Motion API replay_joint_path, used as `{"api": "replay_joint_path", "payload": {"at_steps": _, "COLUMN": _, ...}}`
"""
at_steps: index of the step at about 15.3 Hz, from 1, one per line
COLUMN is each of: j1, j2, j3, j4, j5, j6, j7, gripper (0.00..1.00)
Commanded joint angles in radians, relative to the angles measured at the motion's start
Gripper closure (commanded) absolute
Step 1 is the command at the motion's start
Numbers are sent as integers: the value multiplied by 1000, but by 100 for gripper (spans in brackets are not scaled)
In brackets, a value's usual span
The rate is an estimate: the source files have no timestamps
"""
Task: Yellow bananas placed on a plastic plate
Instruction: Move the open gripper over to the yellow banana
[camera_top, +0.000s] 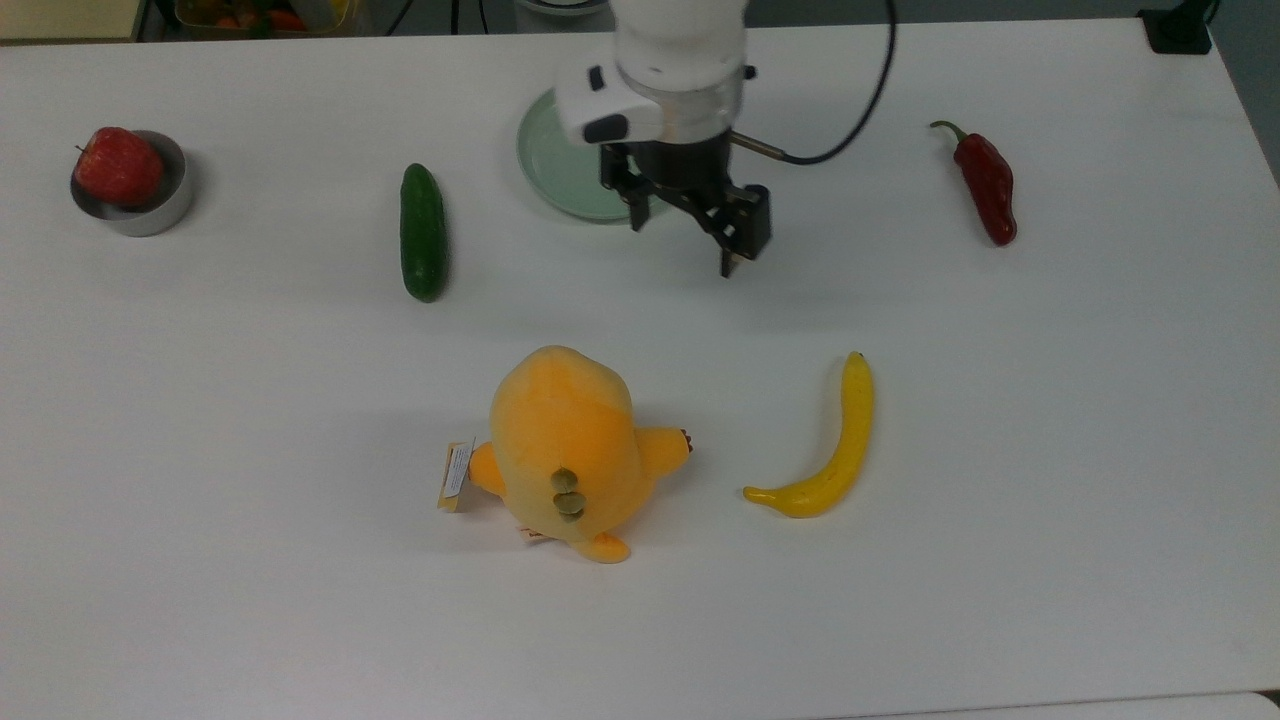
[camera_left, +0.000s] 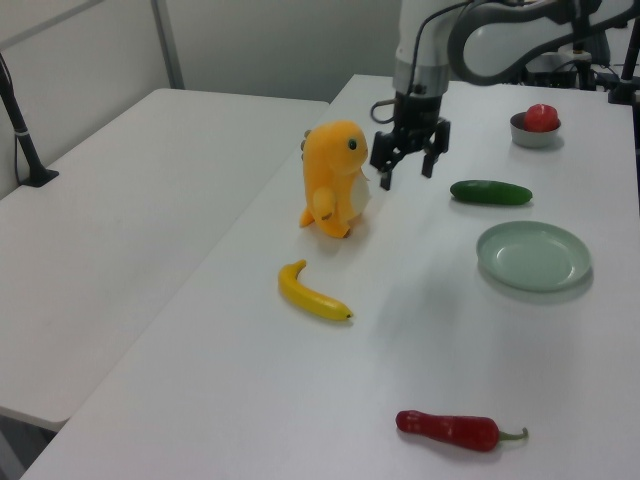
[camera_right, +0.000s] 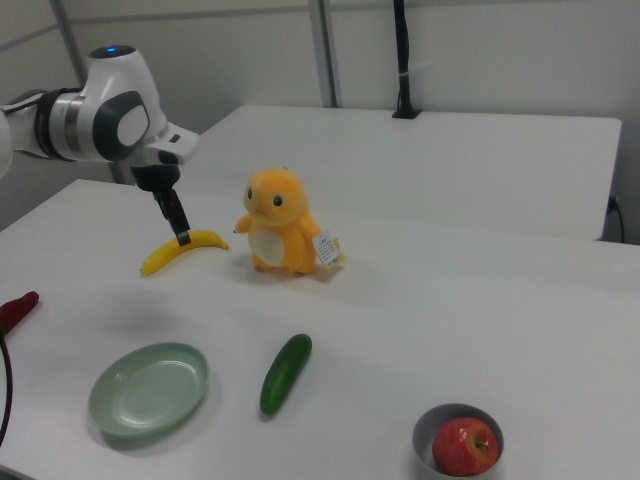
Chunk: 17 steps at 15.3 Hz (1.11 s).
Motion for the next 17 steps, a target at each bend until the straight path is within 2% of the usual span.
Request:
{"api": "replay_joint_path", "payload": {"at_steps": 1, "j1": 87, "j2": 115, "j3": -14, "j4": 127, "j5": 6, "j6": 35, "j7": 116, "gripper": 0}}
{"api": "replay_joint_path", "payload": {"at_steps": 4, "j1": 119, "j2": 206, "j3": -15, "j4": 227, "j5": -6, "j6": 49, "j7": 191, "gripper": 0}}
{"api": "replay_joint_path", "payload": {"at_steps": 9, "j1": 170, "j2": 240, "j3": -17, "j4": 244, "j5": -11, "j6": 172, "j7": 228, "gripper": 0}}
{"api": "replay_joint_path", "payload": {"at_steps": 13, "j1": 194, "j2": 338, "j3": -24, "j4": 330, "j5": -49, "j6": 208, "j7": 230, "gripper": 0}}
{"api": "replay_joint_path", "payload": {"at_steps": 15, "j1": 214, "j2": 385, "j3": -47, "j4": 376, "j5": -51, "j6": 216, "j7": 233, "gripper": 0}}
{"api": "replay_joint_path", "payload": {"at_steps": 17, "j1": 231, "j2": 414, "j3": -75, "j4": 381, "j5": -52, "j6": 222, "j7": 233, "gripper": 0}}
